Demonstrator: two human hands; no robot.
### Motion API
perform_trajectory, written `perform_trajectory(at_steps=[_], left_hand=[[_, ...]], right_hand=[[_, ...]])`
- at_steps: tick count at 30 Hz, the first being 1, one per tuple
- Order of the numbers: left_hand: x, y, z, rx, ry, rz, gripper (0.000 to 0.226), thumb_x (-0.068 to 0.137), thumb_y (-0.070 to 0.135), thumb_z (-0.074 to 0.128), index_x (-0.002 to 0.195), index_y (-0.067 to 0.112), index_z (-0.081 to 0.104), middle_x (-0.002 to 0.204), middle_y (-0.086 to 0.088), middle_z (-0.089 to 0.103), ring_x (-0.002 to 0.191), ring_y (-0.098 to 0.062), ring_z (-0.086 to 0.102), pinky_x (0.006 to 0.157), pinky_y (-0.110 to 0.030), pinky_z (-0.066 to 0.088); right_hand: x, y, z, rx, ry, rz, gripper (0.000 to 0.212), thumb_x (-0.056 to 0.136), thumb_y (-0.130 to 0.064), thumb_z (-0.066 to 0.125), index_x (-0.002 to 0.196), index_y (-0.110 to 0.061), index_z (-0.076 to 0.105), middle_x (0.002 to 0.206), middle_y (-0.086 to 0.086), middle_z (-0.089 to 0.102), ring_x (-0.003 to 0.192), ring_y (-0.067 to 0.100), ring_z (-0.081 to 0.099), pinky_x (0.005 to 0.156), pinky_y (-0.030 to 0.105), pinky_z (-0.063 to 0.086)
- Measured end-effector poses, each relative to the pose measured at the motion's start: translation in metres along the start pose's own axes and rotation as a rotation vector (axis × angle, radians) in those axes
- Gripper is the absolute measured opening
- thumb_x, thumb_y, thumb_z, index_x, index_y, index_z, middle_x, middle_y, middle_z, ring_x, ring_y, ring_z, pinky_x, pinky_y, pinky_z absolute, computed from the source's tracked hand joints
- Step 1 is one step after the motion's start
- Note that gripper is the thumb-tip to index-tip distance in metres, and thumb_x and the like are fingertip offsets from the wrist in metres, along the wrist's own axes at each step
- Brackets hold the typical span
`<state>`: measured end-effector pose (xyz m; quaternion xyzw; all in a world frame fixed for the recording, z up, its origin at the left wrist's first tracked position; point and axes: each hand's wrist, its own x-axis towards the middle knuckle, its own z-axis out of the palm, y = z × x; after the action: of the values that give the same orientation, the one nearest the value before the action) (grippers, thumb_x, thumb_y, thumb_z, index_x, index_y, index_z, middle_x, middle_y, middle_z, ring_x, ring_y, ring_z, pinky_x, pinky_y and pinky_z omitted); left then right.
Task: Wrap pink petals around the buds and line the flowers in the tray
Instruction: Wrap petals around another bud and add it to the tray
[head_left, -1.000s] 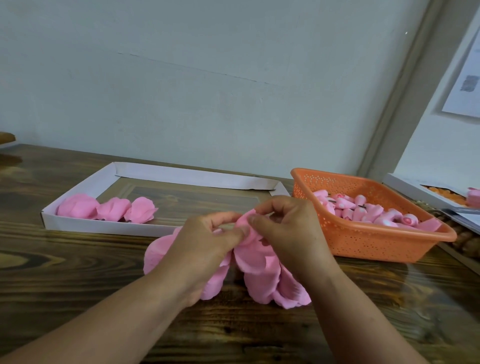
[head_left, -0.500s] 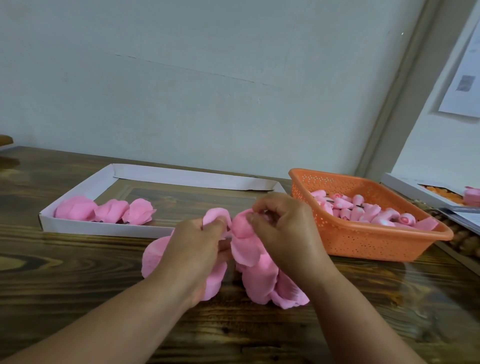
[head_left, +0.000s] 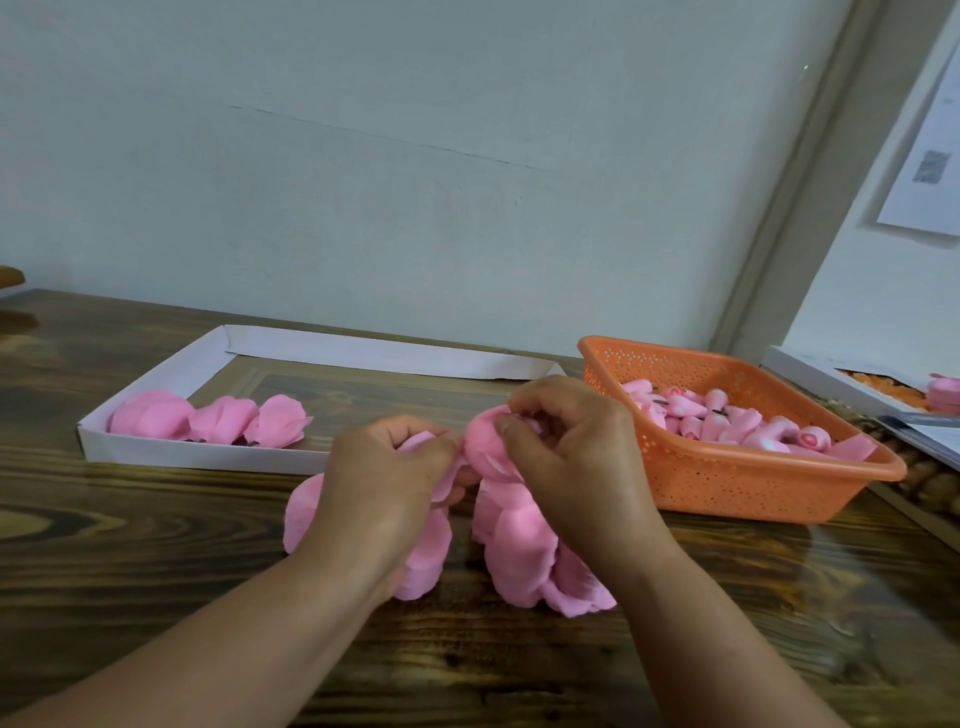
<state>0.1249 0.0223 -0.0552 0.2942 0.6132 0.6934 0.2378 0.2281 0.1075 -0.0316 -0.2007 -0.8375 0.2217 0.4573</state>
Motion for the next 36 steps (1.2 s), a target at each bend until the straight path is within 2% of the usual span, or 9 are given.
perform_trajectory(at_steps=[3, 8, 10, 12, 15, 22, 27, 32, 36], left_hand=[[0.0030, -0.0019, -0.0019, -0.017, 0.039, -0.002, 0.017, 0.084, 0.011, 0.070, 0.067, 0.016, 0.071, 0.066, -0.003, 0.072, 0.058, -0.012, 0.068, 0.064, -0.036, 0.059], [0.0092, -0.0017, -0.0016, -0.272, 0.040, -0.050, 0.013, 0.081, 0.006, 0.070, 0.092, 0.011, 0.067, 0.082, -0.007, 0.072, 0.070, -0.015, 0.071, 0.065, -0.028, 0.056], [0.0081, 0.0016, -0.0008, -0.365, -0.030, -0.062, 0.006, 0.081, 0.006, 0.066, 0.080, 0.009, 0.071, 0.077, -0.009, 0.072, 0.071, -0.018, 0.071, 0.068, -0.028, 0.058], [0.0067, 0.0042, -0.0008, -0.410, -0.086, -0.072, 0.026, 0.085, 0.008, 0.057, 0.066, 0.012, 0.074, 0.073, -0.010, 0.073, 0.069, -0.018, 0.072, 0.063, -0.025, 0.059], [0.0081, 0.0042, -0.0008, -0.441, -0.056, -0.089, 0.022, 0.091, 0.000, 0.047, 0.088, 0.006, 0.068, 0.075, -0.011, 0.074, 0.070, -0.019, 0.073, 0.057, -0.022, 0.056], [0.0081, 0.0008, -0.0010, -0.369, -0.067, -0.060, 0.020, 0.087, -0.011, 0.054, 0.080, 0.003, 0.067, 0.071, -0.009, 0.073, 0.066, -0.015, 0.072, 0.058, -0.019, 0.056], [0.0071, 0.0004, -0.0023, -0.156, -0.070, -0.009, 0.030, 0.089, 0.002, 0.059, 0.074, 0.022, 0.077, 0.082, 0.000, 0.075, 0.082, -0.017, 0.068, 0.069, -0.028, 0.052], [0.0025, 0.0030, -0.0028, -0.076, -0.152, 0.007, 0.027, 0.090, 0.005, 0.057, 0.094, 0.023, 0.076, 0.089, 0.005, 0.076, 0.092, -0.018, 0.068, 0.081, -0.032, 0.055], [0.0034, 0.0044, -0.0028, -0.163, -0.186, -0.005, 0.026, 0.089, -0.003, 0.057, 0.100, 0.014, 0.073, 0.091, -0.001, 0.076, 0.085, -0.014, 0.072, 0.075, -0.022, 0.058]], right_hand=[[-0.0005, -0.0018, -0.0003, 0.001, -0.004, -0.018, 0.015, 0.079, 0.004, 0.065, 0.071, -0.009, 0.066, 0.066, -0.014, 0.054, 0.069, 0.003, 0.050, 0.061, 0.011, 0.039], [0.0002, 0.0005, 0.0005, 0.010, 0.020, 0.039, 0.014, 0.080, 0.003, 0.064, 0.071, -0.007, 0.067, 0.065, -0.012, 0.054, 0.065, 0.003, 0.050, 0.058, 0.012, 0.039], [0.0008, 0.0020, 0.0002, 0.005, 0.039, 0.054, 0.014, 0.080, 0.002, 0.063, 0.072, -0.008, 0.068, 0.066, -0.013, 0.055, 0.065, 0.002, 0.051, 0.057, 0.012, 0.039], [0.0011, 0.0029, -0.0003, -0.003, 0.043, 0.067, 0.013, 0.081, 0.001, 0.063, 0.073, -0.008, 0.069, 0.068, -0.011, 0.058, 0.066, 0.005, 0.052, 0.056, 0.011, 0.040], [0.0011, 0.0032, -0.0009, -0.018, 0.039, 0.065, 0.014, 0.081, 0.001, 0.063, 0.074, -0.009, 0.069, 0.068, -0.009, 0.059, 0.064, 0.006, 0.053, 0.055, 0.012, 0.040], [-0.0002, 0.0004, -0.0010, 0.029, -0.006, 0.061, 0.013, 0.081, 0.001, 0.064, 0.072, -0.008, 0.067, 0.068, -0.008, 0.059, 0.062, 0.004, 0.051, 0.056, 0.012, 0.038], [-0.0009, -0.0029, -0.0011, 0.016, -0.029, 0.027, 0.014, 0.080, 0.001, 0.065, 0.070, -0.009, 0.066, 0.062, -0.012, 0.053, 0.062, 0.002, 0.049, 0.055, 0.013, 0.037], [-0.0010, -0.0026, -0.0015, 0.000, -0.044, 0.026, 0.016, 0.080, 0.001, 0.065, 0.069, -0.010, 0.065, 0.061, -0.012, 0.053, 0.063, 0.001, 0.049, 0.056, 0.013, 0.038], [-0.0009, -0.0008, -0.0018, 0.005, -0.035, 0.052, 0.017, 0.081, 0.000, 0.065, 0.069, -0.012, 0.065, 0.061, -0.013, 0.052, 0.063, 0.000, 0.049, 0.055, 0.013, 0.038]])
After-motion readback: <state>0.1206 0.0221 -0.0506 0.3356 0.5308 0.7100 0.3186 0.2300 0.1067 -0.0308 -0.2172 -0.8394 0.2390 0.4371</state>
